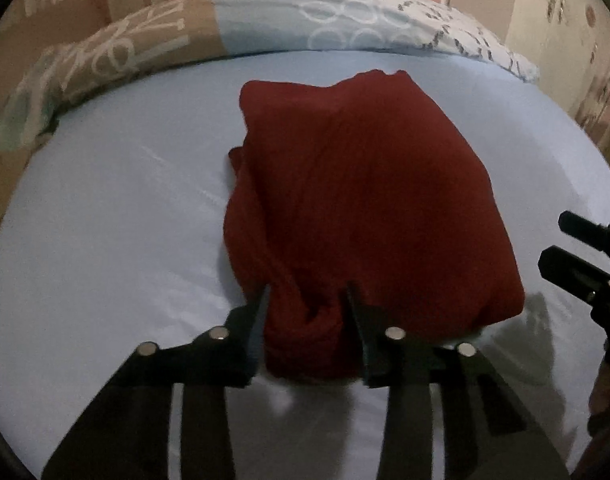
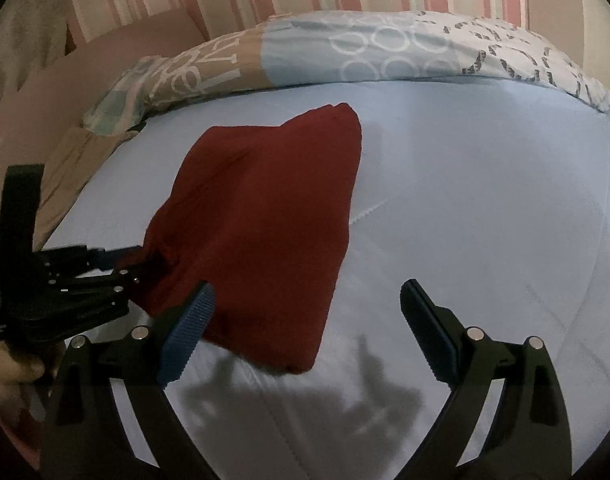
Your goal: Fold small clothes
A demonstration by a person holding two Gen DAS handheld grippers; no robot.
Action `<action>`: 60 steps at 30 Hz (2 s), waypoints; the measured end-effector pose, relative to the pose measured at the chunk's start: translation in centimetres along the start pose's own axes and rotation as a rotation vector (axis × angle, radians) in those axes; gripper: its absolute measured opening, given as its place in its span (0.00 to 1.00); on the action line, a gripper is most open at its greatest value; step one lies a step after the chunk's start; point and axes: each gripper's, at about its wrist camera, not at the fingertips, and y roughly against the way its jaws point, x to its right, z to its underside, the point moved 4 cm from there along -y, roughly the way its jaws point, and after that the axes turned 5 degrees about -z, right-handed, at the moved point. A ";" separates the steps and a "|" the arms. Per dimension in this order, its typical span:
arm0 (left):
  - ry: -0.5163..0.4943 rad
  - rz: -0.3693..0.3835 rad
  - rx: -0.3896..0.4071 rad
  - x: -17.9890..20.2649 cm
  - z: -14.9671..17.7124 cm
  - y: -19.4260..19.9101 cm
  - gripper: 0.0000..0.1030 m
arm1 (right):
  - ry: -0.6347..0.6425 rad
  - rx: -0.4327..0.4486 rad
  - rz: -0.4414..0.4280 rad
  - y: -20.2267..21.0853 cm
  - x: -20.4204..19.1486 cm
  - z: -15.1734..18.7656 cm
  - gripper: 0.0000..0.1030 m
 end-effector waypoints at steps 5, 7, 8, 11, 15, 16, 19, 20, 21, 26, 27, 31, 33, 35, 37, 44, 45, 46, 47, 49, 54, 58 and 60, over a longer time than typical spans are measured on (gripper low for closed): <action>0.083 0.031 -0.005 -1.8 0.2 0.7 0.25 | -0.011 0.008 -0.007 0.0 0.2 -0.1 0.91; 0.129 0.038 -0.005 -3.0 0.7 0.8 0.24 | -0.012 0.012 -0.016 -0.1 -0.1 -0.1 0.91; 0.150 0.046 -0.008 -3.4 1.0 0.8 0.25 | -0.010 0.010 -0.017 -0.2 -0.1 -0.1 0.91; 0.182 0.055 -0.029 -3.9 2.3 0.1 0.25 | -0.001 -0.015 -0.015 -0.9 -0.3 0.4 0.91; 0.247 0.062 0.004 -4.6 3.3 0.2 0.30 | 0.001 -0.040 -0.013 -1.4 0.0 1.2 0.91; 0.264 0.071 0.008 -4.8 3.6 0.2 0.31 | 0.002 -0.044 -0.013 -1.4 0.0 1.4 0.91; 0.287 0.077 0.025 -5.2 4.2 0.2 0.40 | 0.004 -0.045 -0.016 -1.4 0.3 1.7 0.91; 0.283 0.084 0.034 -5.1 4.0 0.6 0.40 | 0.005 -0.040 -0.018 -1.3 0.3 1.7 0.91; 0.278 0.080 0.039 -5.1 3.8 1.0 0.43 | 0.006 -0.032 -0.017 -1.2 0.3 1.7 0.91; 0.193 -0.015 0.139 -4.3 1.4 4.5 0.69 | 0.058 0.012 0.035 -0.9 -0.4 0.2 0.91; 0.172 -0.040 0.142 -4.0 0.8 4.5 0.78 | 0.064 0.010 0.047 -1.2 -0.6 -0.2 0.91; 0.089 -0.089 0.079 -2.6 -0.4 2.1 0.79 | 0.096 0.030 0.078 -3.1 -1.3 -2.9 0.91; 0.065 -0.116 0.045 -2.4 -0.2 0.7 0.79 | 0.085 0.029 0.063 -4.0 -1.3 -4.4 0.91; 0.074 -0.129 0.027 -2.8 0.4 -0.1 0.79 | 0.066 0.001 0.034 -5.7 -1.3 -6.2 0.91; 0.120 -0.124 0.013 -3.8 1.2 -1.0 0.80 | 0.084 -0.038 0.075 -7.6 -1.0 -7.6 0.90; 0.175 -0.107 0.007 -5.7 2.4 -2.9 0.91 | 0.100 -0.153 0.153 -12.4 2.1 -7.5 0.96; 0.170 -0.108 0.005 -5.7 2.4 -3.2 0.92 | 0.077 -0.157 0.137 -12.6 2.6 -7.3 0.96; 0.170 -0.108 0.005 -5.6 2.5 -3.2 0.92 | 0.058 -0.160 0.125 -12.7 2.9 -7.1 0.96; 0.168 -0.110 0.005 -5.6 2.4 -3.1 0.92 | 0.056 -0.155 0.123 -12.5 2.9 -7.0 0.96; 0.157 -0.118 0.003 -5.4 2.1 -2.4 0.92 | 0.079 -0.145 0.134 -12.1 2.4 -7.0 0.94; 0.148 -0.084 0.063 -4.7 1.1 1.1 0.91 | 0.162 -0.038 0.040 -7.4 -0.7 -7.0 0.93; 0.133 -0.113 0.089 -4.7 -0.8 2.1 0.91 | 0.236 -0.010 -0.036 -3.4 -3.6 -3.3 0.95; 0.120 -0.130 0.046 -5.0 -1.5 0.4 0.91 | 0.252 -0.028 -0.060 -2.8 -4.5 -1.4 0.95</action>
